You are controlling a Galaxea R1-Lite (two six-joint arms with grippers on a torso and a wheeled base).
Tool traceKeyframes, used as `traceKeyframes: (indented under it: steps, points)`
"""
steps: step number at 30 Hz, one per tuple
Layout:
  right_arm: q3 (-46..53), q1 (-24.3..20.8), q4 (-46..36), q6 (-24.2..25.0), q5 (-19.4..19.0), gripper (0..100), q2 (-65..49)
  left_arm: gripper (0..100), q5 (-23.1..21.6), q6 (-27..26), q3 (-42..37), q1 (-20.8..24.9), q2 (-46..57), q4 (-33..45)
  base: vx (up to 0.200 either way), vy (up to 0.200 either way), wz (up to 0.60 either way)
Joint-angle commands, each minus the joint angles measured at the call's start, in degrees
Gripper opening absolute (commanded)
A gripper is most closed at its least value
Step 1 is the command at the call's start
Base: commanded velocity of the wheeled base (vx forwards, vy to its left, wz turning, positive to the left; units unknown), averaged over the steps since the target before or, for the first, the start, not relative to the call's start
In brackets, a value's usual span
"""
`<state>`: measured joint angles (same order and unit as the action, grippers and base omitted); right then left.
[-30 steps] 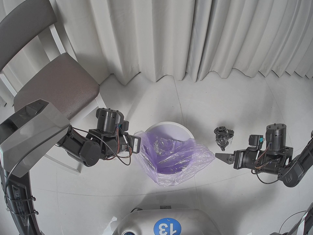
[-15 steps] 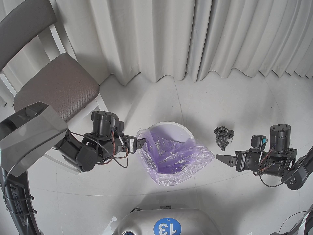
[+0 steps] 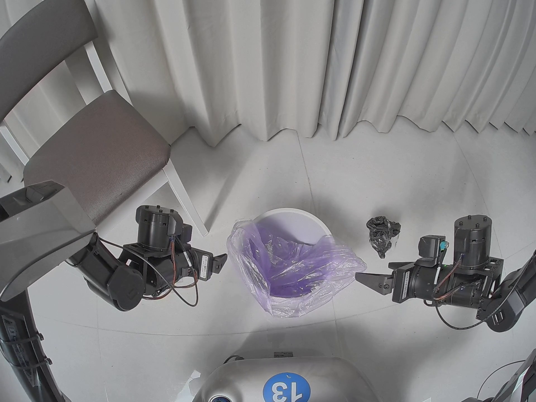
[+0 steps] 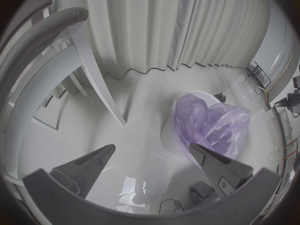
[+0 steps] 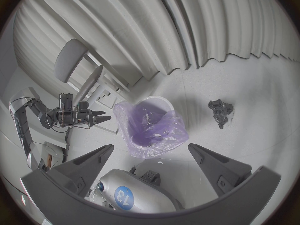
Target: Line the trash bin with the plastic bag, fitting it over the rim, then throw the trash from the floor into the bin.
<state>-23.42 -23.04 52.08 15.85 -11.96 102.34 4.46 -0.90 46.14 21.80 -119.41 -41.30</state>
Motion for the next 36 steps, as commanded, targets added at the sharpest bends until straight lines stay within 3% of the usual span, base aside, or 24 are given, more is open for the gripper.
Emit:
traceKeyframes:
  steps: [1, 5, 8, 11, 16, 18, 26, 29, 36]
  points:
    - [-3.3, -3.2, -0.4, -0.7, 0.3, 100, 1.3, 100, -0.3, 1.8, -5.3, 0.5, 6.7, -0.3, 0.000, 0.000, 0.00]
    - [-8.6, -3.2, -4.4, -6.6, 0.3, 100, 3.8, 100, -0.6, 5.0, -8.9, -0.2, 13.7, -0.8, 0.000, 0.000, 0.00]
    - [-13.8, -3.3, -7.8, -7.8, 0.3, 100, 6.3, 100, -0.3, 8.8, -13.0, -0.2, 19.1, -2.3, 0.000, 0.000, 0.00]
    - [-18.6, -3.9, -9.0, -8.1, 0.3, 100, 9.6, 100, -0.2, 8.8, -17.2, -1.5, 24.4, -3.3, 0.000, 0.000, 0.00]
    - [-26.1, -4.8, -9.2, -8.1, -0.5, 100, 16.0, 100, -0.7, 9.1, -20.7, -6.3, 30.3, -4.3, 0.000, 0.000, 0.00]
    - [-29.1, -5.3, -8.8, -6.9, -2.5, 100, 19.6, 100, -1.6, 9.1, -21.4, -9.3, 31.2, -7.7, 0.000, 0.000, 0.00]
    - [-36.2, -8.3, -8.0, -5.2, -3.9, 100, 27.7, 100, -2.8, 8.6, -28.1, -12.7, 33.0, -12.9, 0.000, 0.000, 0.00]
    - [-37.9, -8.7, -6.8, -3.9, -3.8, 100, 29.8, 100, -3.9, 8.6, -29.2, -15.9, 32.8, -14.7, 0.000, 0.000, 0.00]
    - [-40.0, -8.5, -2.0, -2.4, -3.9, 100, 34.3, 100, -6.5, 9.3, -35.0, -18.1, 32.4, -21.1, 0.000, 0.000, 0.00]
